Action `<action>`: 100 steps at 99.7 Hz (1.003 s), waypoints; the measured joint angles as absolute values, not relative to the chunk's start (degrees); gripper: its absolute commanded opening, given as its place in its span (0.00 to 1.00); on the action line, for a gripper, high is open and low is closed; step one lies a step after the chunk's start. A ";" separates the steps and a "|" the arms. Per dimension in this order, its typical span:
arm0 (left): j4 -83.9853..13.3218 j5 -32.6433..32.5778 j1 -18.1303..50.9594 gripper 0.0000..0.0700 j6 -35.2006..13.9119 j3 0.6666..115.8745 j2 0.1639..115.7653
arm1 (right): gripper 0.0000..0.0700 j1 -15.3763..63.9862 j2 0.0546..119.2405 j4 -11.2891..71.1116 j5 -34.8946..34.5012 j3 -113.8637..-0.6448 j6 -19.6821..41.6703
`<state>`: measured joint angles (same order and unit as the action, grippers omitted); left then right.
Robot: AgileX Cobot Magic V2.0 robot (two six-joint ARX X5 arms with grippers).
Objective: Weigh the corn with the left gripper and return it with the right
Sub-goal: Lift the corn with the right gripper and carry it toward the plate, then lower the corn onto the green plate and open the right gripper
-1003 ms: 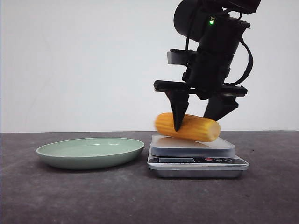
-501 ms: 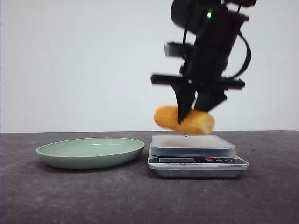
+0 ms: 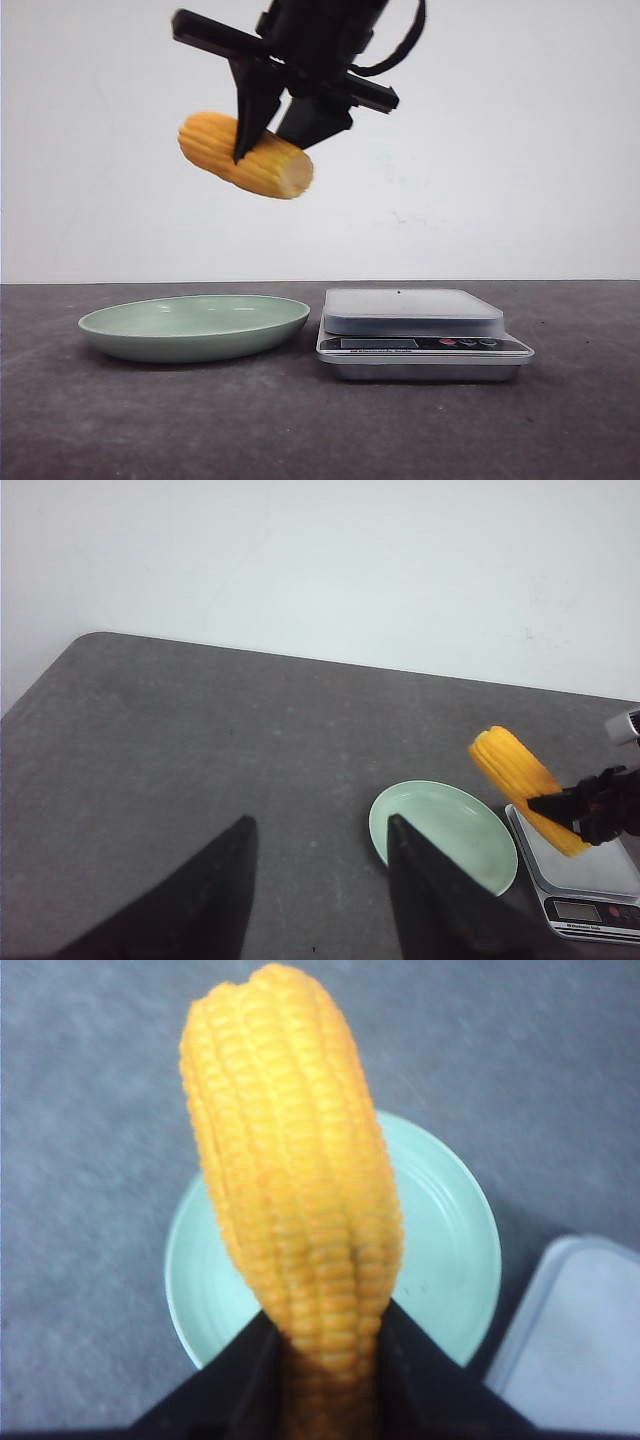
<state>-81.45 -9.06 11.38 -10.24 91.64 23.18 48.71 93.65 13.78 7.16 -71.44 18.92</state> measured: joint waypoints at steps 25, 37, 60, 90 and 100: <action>-81.45 -9.06 11.38 0.34 -10.33 91.64 23.18 | 0.00 47.44 98.61 10.39 6.55 -71.61 20.01; -81.45 -9.04 11.38 0.34 -10.52 91.64 23.18 | 0.00 47.57 102.48 10.09 5.76 -73.65 20.97; -81.45 -9.04 11.38 0.34 -10.70 91.64 23.18 | 0.00 47.57 111.35 14.09 4.29 -83.81 21.32; -81.45 -9.04 11.38 0.34 -11.27 91.64 23.16 | 0.06 47.13 117.80 20.45 4.10 -89.25 22.61; -81.45 -9.04 11.38 0.34 -11.33 91.64 23.18 | 0.41 46.94 118.89 21.87 4.12 -89.25 24.03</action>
<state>-81.45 -9.04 11.38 -11.33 91.64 23.18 46.94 118.89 21.87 4.12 -89.25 24.03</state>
